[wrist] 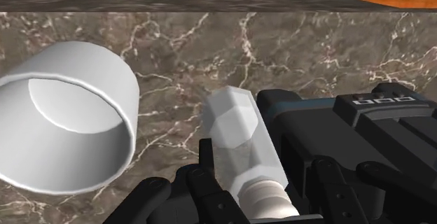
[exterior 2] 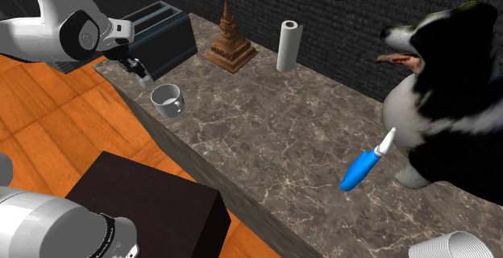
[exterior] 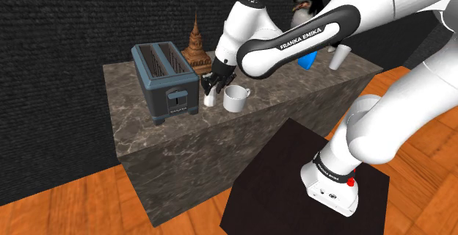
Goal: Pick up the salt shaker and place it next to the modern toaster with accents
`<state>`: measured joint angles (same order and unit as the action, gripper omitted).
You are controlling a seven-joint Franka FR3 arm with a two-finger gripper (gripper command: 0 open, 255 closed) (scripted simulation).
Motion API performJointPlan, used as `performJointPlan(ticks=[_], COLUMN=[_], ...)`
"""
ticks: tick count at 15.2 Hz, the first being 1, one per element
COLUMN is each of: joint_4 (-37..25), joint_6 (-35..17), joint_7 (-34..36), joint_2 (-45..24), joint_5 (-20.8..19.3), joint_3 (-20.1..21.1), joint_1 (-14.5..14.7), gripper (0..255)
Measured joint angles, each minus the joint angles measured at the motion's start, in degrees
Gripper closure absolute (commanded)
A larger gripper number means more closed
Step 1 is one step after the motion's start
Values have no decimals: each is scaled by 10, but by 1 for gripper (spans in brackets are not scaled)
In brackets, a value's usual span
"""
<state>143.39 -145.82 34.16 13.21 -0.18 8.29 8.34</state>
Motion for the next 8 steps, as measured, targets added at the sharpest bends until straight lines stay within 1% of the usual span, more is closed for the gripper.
performJointPlan(ticks=[8], joint_4=[26], joint_6=[-70], joint_7=[12], joint_2=[-45], joint_5=[-13], joint_3=[5], joint_1=[-4], gripper=[255])
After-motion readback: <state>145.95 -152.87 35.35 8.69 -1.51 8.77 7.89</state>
